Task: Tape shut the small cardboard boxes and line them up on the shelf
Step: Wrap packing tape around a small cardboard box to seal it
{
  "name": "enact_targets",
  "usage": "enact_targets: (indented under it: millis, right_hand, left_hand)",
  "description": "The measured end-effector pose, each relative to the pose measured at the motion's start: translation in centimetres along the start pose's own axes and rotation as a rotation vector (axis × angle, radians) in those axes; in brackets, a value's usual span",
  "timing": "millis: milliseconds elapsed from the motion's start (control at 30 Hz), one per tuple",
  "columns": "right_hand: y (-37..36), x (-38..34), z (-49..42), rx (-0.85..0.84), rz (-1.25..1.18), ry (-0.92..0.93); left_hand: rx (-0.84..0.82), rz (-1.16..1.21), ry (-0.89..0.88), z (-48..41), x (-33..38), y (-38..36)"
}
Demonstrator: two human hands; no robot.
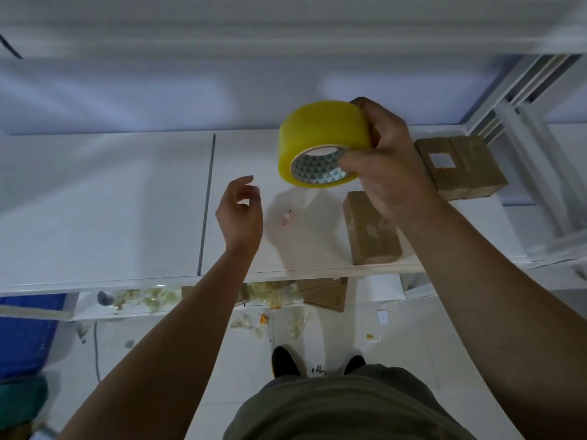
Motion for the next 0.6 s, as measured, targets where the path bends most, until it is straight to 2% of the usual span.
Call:
enact_targets:
  millis: [67, 200, 267, 333, 467, 600]
  right_hand:
    - [1.1, -0.1, 0.3, -0.010, -0.117, -0.003]
    - [3.5, -0.3, 1.4, -0.009, -0.323, -0.019]
    - [5.1, -0.4, 2.0, 0.000, -0.345, -0.025]
    - [6.9, -0.5, 2.7, 0.012, -0.337, -0.020]
    - [11.1, -0.7, 3.8, 0.028, -0.356, 0.004]
    - [15.6, 0.4, 5.0, 0.013, -0.213, -0.044]
  left_hand:
    - [-0.095, 0.291, 0.156, 2.1, 2.2, -1.2]
    - [-0.717, 0.844, 0.848, 7.1, 6.2, -4.5]
    - [-0.854, 1.042, 0.975, 8.8, 7.9, -5.4]
    - [-0.813, 1.125, 0.966, 9.6, 9.1, -6.5]
    - [-0.695, 1.026, 0.858, 10.4, 10.0, -8.1]
    - [-0.624, 0.810, 0.592, 10.6, 9.6, -8.2]
Point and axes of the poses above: each hand's wrist, its own z-axis away from the middle knuckle, its own y-axis out of the back of the hand, x = y × z, the point moved 2 cm from there along -z, towards the middle knuckle, and after that the axes turned 6 degrees about -z, right-handed, at the moved point
